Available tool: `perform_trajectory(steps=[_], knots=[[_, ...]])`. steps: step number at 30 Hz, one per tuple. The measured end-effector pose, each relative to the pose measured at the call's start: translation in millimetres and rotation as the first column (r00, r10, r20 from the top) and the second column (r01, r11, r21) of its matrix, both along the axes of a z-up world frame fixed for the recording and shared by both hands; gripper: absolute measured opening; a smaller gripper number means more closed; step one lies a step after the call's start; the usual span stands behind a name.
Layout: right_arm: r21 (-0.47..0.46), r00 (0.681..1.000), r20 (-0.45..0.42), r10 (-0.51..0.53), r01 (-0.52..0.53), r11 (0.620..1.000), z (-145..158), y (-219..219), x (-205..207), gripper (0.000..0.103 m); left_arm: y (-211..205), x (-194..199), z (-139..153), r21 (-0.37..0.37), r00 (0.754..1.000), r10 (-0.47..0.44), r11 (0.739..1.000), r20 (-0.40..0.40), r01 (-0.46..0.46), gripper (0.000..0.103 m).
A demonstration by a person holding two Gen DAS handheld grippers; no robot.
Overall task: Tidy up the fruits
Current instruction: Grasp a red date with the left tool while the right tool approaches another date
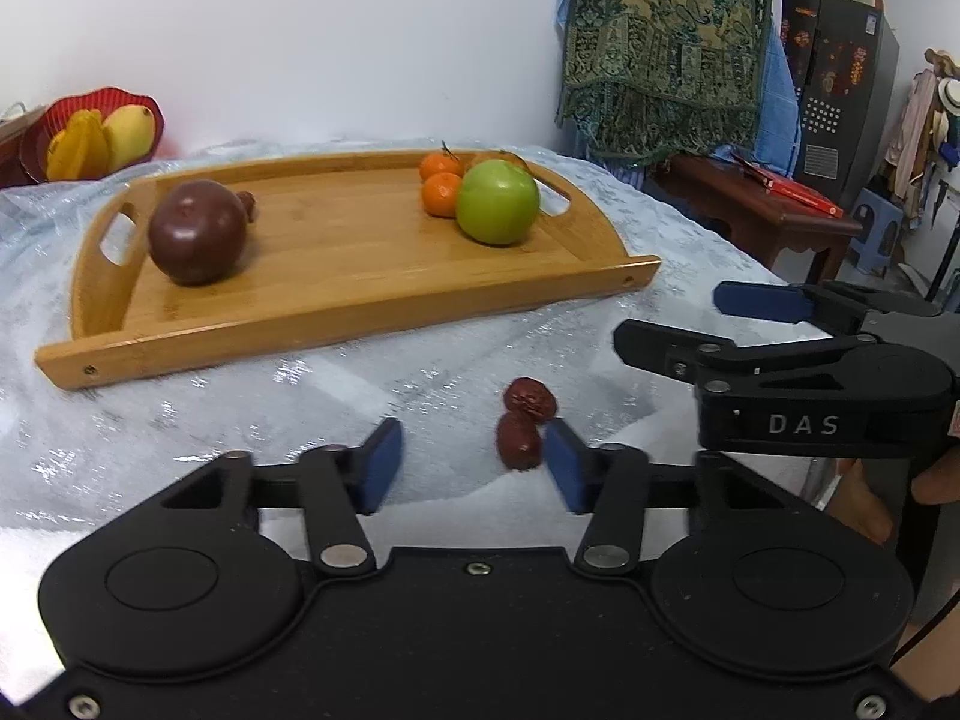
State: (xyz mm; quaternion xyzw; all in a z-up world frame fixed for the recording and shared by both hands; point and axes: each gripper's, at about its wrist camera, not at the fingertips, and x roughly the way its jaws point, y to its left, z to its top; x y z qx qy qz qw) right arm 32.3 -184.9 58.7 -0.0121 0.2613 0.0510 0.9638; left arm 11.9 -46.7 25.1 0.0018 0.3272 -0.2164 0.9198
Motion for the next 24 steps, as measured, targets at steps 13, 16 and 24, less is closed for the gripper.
perform_trajectory(steps=[13, 16, 24], knots=[[0.038, 1.0, -0.028, 0.014, -0.013, 0.999, -7, 3, 1, 0.076, -16, 10, -11, -0.023, 0.998, -0.013, 1.0, -0.054, 0.012, 0.018], [0.065, 1.0, -0.028, 0.015, -0.013, 0.998, -8, 2, 2, 0.076, -21, 14, -14, -0.015, 0.999, -0.007, 1.0, -0.048, 0.006, 0.018], [0.071, 1.0, -0.008, 0.022, -0.021, 0.997, -8, 8, 2, 0.076, -20, 10, -15, 0.023, 0.999, 0.045, 0.999, 0.012, -0.045, 0.018]])
